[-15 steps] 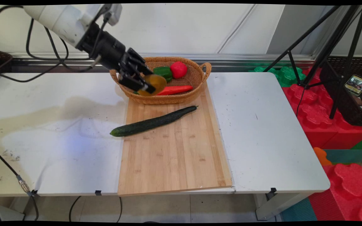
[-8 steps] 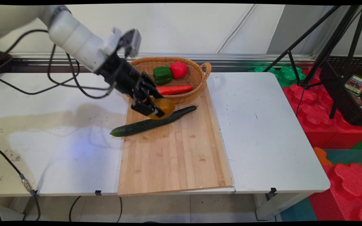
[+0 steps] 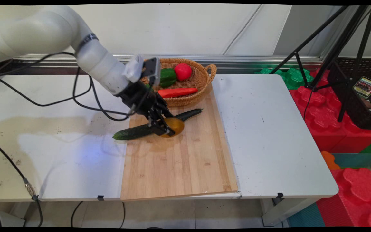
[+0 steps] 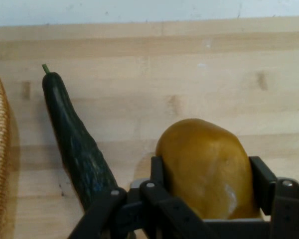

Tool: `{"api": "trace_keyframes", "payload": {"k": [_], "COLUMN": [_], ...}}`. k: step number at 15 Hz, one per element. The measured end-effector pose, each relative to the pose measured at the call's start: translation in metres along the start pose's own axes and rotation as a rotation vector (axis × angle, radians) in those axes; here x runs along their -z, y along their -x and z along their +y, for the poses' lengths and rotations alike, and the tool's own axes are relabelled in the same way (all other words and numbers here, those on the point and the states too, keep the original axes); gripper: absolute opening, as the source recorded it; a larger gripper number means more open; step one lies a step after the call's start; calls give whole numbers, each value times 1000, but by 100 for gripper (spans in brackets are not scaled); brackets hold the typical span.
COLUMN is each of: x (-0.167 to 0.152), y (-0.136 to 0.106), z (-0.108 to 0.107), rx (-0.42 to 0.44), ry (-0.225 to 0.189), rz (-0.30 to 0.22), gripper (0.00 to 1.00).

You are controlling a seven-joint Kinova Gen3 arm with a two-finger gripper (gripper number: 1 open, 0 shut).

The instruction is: Place the picked object on the cutting board

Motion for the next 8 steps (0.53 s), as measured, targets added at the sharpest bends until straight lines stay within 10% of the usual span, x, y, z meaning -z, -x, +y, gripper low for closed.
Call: {"api": "trace_keyframes", "payload": {"k": [7,8], "x": [-52,-57], "y": [2,1], "z": [-6,-6], "rx": [9,10], "ry": [-20,-22], "rz": [-65,-67], "gripper": [0,100]}}
